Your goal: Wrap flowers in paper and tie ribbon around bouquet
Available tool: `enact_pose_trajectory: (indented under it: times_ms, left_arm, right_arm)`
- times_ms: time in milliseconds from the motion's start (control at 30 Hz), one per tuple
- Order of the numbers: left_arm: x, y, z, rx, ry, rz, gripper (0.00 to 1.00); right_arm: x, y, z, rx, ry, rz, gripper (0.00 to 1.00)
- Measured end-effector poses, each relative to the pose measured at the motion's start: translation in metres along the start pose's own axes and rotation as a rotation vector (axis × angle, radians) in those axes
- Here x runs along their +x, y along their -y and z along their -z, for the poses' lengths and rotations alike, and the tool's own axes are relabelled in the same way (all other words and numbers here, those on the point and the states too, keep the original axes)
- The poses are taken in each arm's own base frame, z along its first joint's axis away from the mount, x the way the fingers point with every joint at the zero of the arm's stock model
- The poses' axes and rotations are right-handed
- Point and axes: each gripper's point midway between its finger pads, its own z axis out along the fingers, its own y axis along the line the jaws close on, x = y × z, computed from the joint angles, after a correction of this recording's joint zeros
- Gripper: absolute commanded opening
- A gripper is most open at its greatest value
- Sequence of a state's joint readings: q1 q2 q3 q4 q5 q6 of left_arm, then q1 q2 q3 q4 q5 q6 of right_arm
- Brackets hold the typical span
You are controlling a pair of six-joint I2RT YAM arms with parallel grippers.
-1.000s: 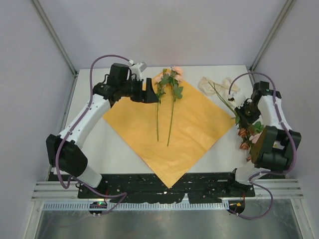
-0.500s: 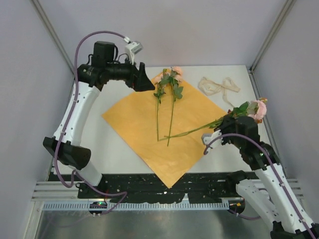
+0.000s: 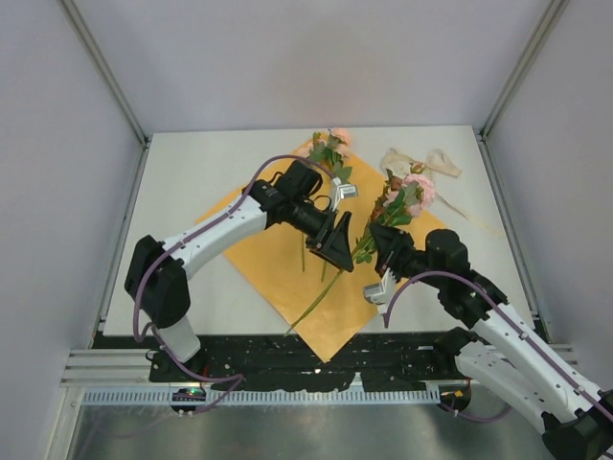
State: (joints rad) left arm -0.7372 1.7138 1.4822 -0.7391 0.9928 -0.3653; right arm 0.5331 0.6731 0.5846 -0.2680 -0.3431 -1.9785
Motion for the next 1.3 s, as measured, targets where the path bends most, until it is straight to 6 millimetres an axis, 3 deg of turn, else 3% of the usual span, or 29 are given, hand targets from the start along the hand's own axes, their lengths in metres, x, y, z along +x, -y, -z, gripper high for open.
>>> enact_pose_trajectory:
  times_ms: [167, 233, 300, 367, 400, 433, 500, 567, 600, 700, 833, 933, 1000, 1100, 1200, 1300]
  left_arm:
    - [-0.019, 0.008, -0.003, 0.031, 0.059, -0.023, 0.51]
    - [-0.024, 0.01, -0.004, 0.041, 0.079, -0.03, 0.33]
    - [-0.026, 0.009, -0.006, 0.046, 0.088, -0.022, 0.05]
    - [-0.026, 0.008, -0.008, 0.046, 0.089, -0.004, 0.0]
    - [-0.026, 0.006, -0.008, 0.043, 0.092, 0.002, 0.0]
    - [-0.027, 0.005, -0.007, 0.041, 0.098, 0.01, 0.0]
    - [-0.032, 0.001, -0.004, 0.043, 0.123, 0.025, 0.0]
    - [-0.04, -0.01, 0.0, 0.037, 0.165, 0.049, 0.0]
    - [-0.044, -0.018, 0.003, 0.026, 0.188, 0.067, 0.0]
    - [-0.068, -0.053, 0.027, -0.049, 0.297, 0.128, 0.0]
    - [-0.128, -0.105, 0.077, -0.175, 0.476, 0.134, 0.0]
    - [-0.169, -0.135, 0.101, -0.249, 0.557, 0.098, 0.0]
    - [-0.188, -0.148, 0.106, -0.279, 0.587, 0.074, 0.0]
    - [-0.206, -0.163, 0.105, -0.302, 0.604, 0.067, 0.0]
    - [-0.22, -0.181, 0.1, -0.318, 0.621, 0.081, 0.0]
    - [-0.221, -0.205, 0.091, -0.337, 0.619, 0.131, 0.0]
  right_arm:
    - [-0.016, 0.015, -0.007, 0.054, 0.068, 0.036, 0.05]
    - [-0.02, 0.02, -0.011, 0.069, 0.085, 0.045, 0.05]
    - [-0.022, 0.023, -0.014, 0.082, 0.099, 0.051, 0.05]
    - [-0.024, 0.026, -0.017, 0.092, 0.106, 0.056, 0.06]
    - [-0.023, 0.026, -0.018, 0.092, 0.107, 0.059, 0.18]
    - [-0.023, 0.026, -0.02, 0.093, 0.105, 0.06, 0.52]
    - [-0.02, 0.027, -0.023, 0.103, 0.091, 0.064, 0.84]
    - [-0.013, 0.031, -0.027, 0.119, 0.061, 0.072, 1.0]
    - [-0.008, 0.034, -0.028, 0.128, 0.04, 0.071, 0.95]
    - [0.015, 0.035, -0.033, 0.123, -0.061, 0.016, 0.96]
    - [0.07, 0.026, -0.035, 0.08, -0.239, -0.168, 0.95]
    - [0.115, 0.017, -0.027, 0.065, -0.386, -0.334, 0.95]
    - [0.14, 0.01, -0.023, 0.058, -0.466, -0.461, 0.95]
    - [0.159, 0.0, -0.024, 0.029, -0.527, -0.642, 0.95]
    - [0.167, -0.01, -0.028, 0.006, -0.554, -0.806, 0.95]
    - [0.169, -0.024, -0.032, -0.027, -0.576, -0.951, 0.95]
